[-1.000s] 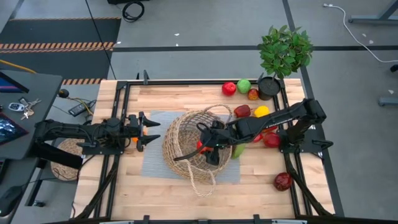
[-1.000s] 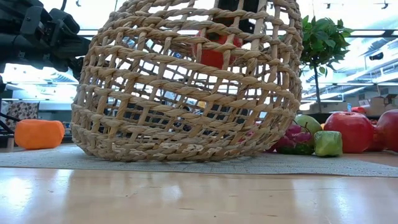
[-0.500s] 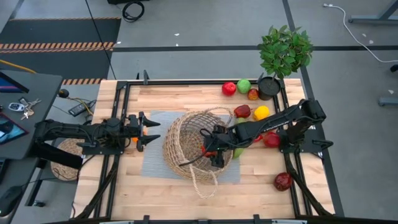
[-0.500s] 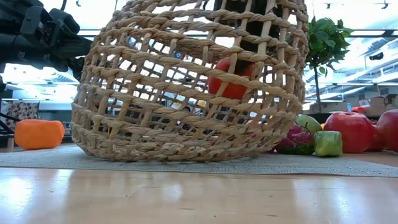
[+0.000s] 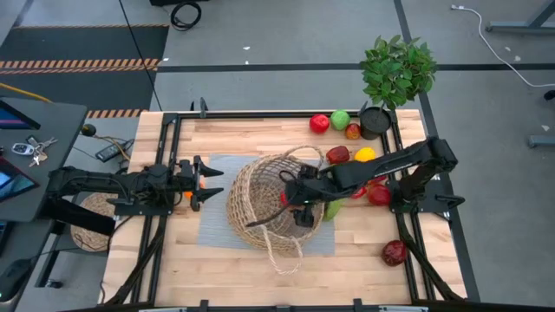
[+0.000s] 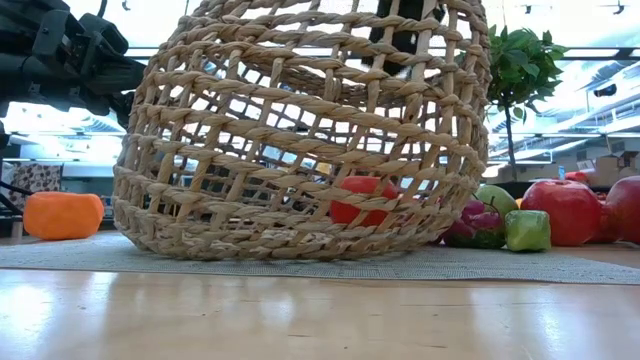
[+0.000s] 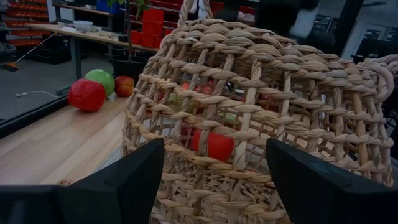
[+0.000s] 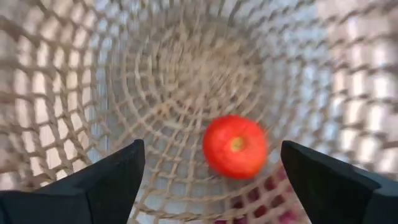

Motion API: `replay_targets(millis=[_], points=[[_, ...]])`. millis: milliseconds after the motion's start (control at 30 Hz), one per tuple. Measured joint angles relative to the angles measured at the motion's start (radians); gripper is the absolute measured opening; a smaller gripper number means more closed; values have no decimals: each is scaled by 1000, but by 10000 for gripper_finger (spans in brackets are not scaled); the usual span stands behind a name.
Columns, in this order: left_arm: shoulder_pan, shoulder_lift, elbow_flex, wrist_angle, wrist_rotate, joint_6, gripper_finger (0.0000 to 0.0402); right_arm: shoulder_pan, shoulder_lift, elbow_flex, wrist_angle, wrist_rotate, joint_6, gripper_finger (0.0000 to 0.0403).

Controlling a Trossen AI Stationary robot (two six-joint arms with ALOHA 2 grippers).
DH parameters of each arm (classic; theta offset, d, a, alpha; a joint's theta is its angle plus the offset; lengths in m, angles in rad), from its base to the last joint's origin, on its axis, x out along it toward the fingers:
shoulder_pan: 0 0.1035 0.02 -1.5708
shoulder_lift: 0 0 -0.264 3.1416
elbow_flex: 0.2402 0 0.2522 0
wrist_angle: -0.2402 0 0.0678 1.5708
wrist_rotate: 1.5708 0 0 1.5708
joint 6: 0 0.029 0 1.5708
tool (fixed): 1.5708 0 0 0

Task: Build produce basket
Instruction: Put the cucumber into the basket

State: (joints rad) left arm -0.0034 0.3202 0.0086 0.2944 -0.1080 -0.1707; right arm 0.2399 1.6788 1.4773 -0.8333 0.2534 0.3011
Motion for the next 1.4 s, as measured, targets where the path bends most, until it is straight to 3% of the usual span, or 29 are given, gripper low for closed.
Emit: replay_targets(millis=[300, 567, 767, 1267, 1400], points=[[0, 0, 0, 0, 0, 0, 286, 84, -247, -67, 2, 154, 37, 374], [0, 0, 0, 0, 0, 0, 286, 159, -412, -182, -20, 145, 79, 374], [0, 0, 0, 0, 0, 0, 286, 204, -514, -224, -162, 163, 210, 374], [0, 0, 0, 0, 0, 0, 286, 265, -613, -469, -197, 130, 442, 374], [0, 0, 0, 0, 0, 0, 286, 265, -613, -561, -128, 118, 464, 374]])
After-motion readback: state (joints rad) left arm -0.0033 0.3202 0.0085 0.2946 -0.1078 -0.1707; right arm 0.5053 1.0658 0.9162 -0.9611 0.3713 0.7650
